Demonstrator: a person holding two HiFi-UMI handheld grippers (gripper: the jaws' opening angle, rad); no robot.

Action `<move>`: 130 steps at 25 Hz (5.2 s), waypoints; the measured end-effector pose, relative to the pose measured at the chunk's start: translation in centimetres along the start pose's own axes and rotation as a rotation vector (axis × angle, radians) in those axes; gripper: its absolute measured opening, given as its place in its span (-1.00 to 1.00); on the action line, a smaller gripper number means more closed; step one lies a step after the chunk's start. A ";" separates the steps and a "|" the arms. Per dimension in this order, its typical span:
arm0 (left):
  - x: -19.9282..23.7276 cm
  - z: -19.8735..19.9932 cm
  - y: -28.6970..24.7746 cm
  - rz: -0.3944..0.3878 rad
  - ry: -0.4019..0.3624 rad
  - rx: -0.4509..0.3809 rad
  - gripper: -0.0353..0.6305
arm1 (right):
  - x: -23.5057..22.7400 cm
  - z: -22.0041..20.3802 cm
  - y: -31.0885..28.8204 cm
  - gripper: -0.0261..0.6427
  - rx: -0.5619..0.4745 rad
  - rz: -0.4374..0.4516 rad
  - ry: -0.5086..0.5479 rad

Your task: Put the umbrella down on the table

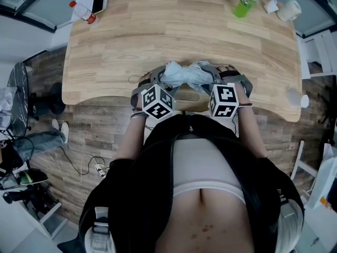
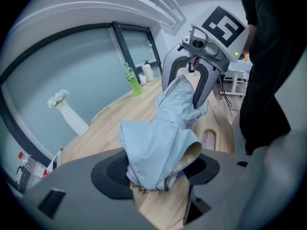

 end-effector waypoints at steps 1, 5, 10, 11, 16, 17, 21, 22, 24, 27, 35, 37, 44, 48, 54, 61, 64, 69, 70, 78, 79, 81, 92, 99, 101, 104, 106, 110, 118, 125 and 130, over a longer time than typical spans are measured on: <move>0.0 0.0 0.0 -0.002 0.001 0.002 0.00 | 0.0 0.0 0.0 -0.05 0.000 0.004 -0.003; -0.3 -0.3 -0.4 -0.006 0.000 0.010 0.00 | 0.2 -0.1 -0.2 -0.06 -0.004 0.013 -0.011; -0.4 -0.8 -0.7 -0.018 0.002 0.021 0.00 | 0.6 -0.6 -0.9 -0.06 0.001 0.025 -0.025; -0.4 -0.9 -0.8 -0.020 0.002 0.022 0.00 | 0.6 -0.7 -1.1 -0.06 0.002 0.026 -0.028; -0.7 -1.3 -1.1 -0.028 0.009 0.023 0.00 | 0.9 -0.8 -1.3 -0.06 0.007 0.034 -0.036; -0.7 -1.3 -1.1 -0.030 0.011 0.023 0.00 | 0.9 -0.8 -1.4 -0.06 0.007 0.034 -0.037; -0.7 -1.5 -1.3 -0.032 0.017 0.025 0.00 | 1.0 -0.9 -1.6 -0.06 0.008 0.037 -0.039; -0.7 -1.6 -1.4 -0.033 0.019 0.026 0.00 | 1.0 -0.9 -1.6 -0.06 0.008 0.038 -0.039; -0.7 -1.8 -1.5 -0.034 0.025 0.028 0.00 | 1.0 -0.9 -1.7 -0.06 0.008 0.040 -0.038; -0.8 -2.1 -1.5 -0.036 0.032 0.032 0.00 | 1.1 -0.8 -1.9 -0.06 0.007 0.043 -0.035; -0.8 -2.6 -1.9 -0.040 0.044 0.040 0.00 | 1.2 -0.9 -2.2 -0.06 0.000 0.053 -0.043; -0.8 -2.7 -2.0 -0.040 0.047 0.044 0.00 | 1.1 -1.0 -2.3 -0.06 -0.001 0.055 -0.047; -0.8 -2.9 -2.1 -0.037 0.047 0.064 0.01 | 1.0 -0.9 -2.4 -0.05 -0.006 0.055 -0.084; -0.7 -2.9 -1.8 -0.026 0.013 0.099 0.04 | 0.8 -0.6 -2.0 -0.05 -0.028 0.056 -0.142; -0.5 -2.7 -0.9 -0.014 -0.013 0.109 0.05 | 0.7 -0.4 -1.8 -0.05 -0.029 0.067 -0.153; -0.1 -2.5 0.0 -0.005 0.014 0.093 0.05 | 0.4 -0.1 -1.2 -0.05 -0.024 0.074 -0.143; 0.1 -2.1 0.7 -0.002 0.030 0.077 0.05 | 0.0 0.1 -0.5 -0.05 -0.030 0.063 -0.134; 0.5 -1.6 1.6 -0.011 0.047 0.056 0.05 | -1.2 1.2 0.3 -0.06 -0.073 0.020 -0.135; 0.7 -1.4 1.8 -0.010 0.046 0.053 0.05 | -1.3 1.4 0.4 -0.06 -0.079 0.014 -0.136; 2.2 -0.1 2.4 0.019 0.097 -0.015 0.05 | -4.4 3.4 2.3 -0.20 -0.209 -0.171 -0.179; 2.3 0.2 2.5 0.023 0.103 -0.028 0.04 | -4.7 3.5 2.5 -0.20 -0.219 -0.189 -0.182; 2.8 1.2 2.9 0.039 0.136 -0.075 0.03 | -5.2 3.7 2.9 -0.20 -0.232 -0.216 -0.189; 7.1 6.6 4.2 0.248 0.194 -0.316 -0.21 | -10.3 5.6 7.1 -0.26 -0.458 -0.521 -0.395; 9.1 9.6 6.1 0.344 0.253 -0.485 -0.49 | -12.4 7.2 9.3 -0.53 -0.644 -0.638 -0.521; 9.3 10.3 6.6 0.344 0.268 -0.515 -0.51 | -12.7 7.5 9.9 -0.64 -0.692 -0.666 -0.554; 9.4 11.2 7.5 0.355 0.258 -0.552 -0.56 | -13.1 8.3 10.8 -0.71 -0.760 -0.696 -0.607; 9.5 11.8 8.3 0.367 0.249 -0.582 -0.63 | -13.4 8.7 11.4 -0.73 -0.785 -0.705 -0.668; 9.7 12.9 10.0 0.374 0.263 -0.668 -0.75 | -13.5 9.3 12.1 -0.79 -0.795 -0.721 -0.704; 9.1 12.8 11.7 0.344 0.259 -0.711 -0.88 | -12.8 12.1 13.4 -0.82 -0.907 -0.763 -0.749; 8.1 13.0 12.5 0.354 0.250 -0.695 -0.88 | -11.2 12.9 14.4 -0.83 -0.883 -0.821 -0.738; 6.7 14.4 14.1 0.383 0.241 -0.710 -0.88 | -9.9 13.0 17.2 -0.84 -0.970 -0.865 -0.753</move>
Point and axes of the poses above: the fingertips, and each gripper's own axes: y backward along the fingers, x to its left, z out of its top, the point moved 2 cm from there along y, backward along the fingers, and after that the axes turned 12 degrees about -x, right-handed, at the moved point
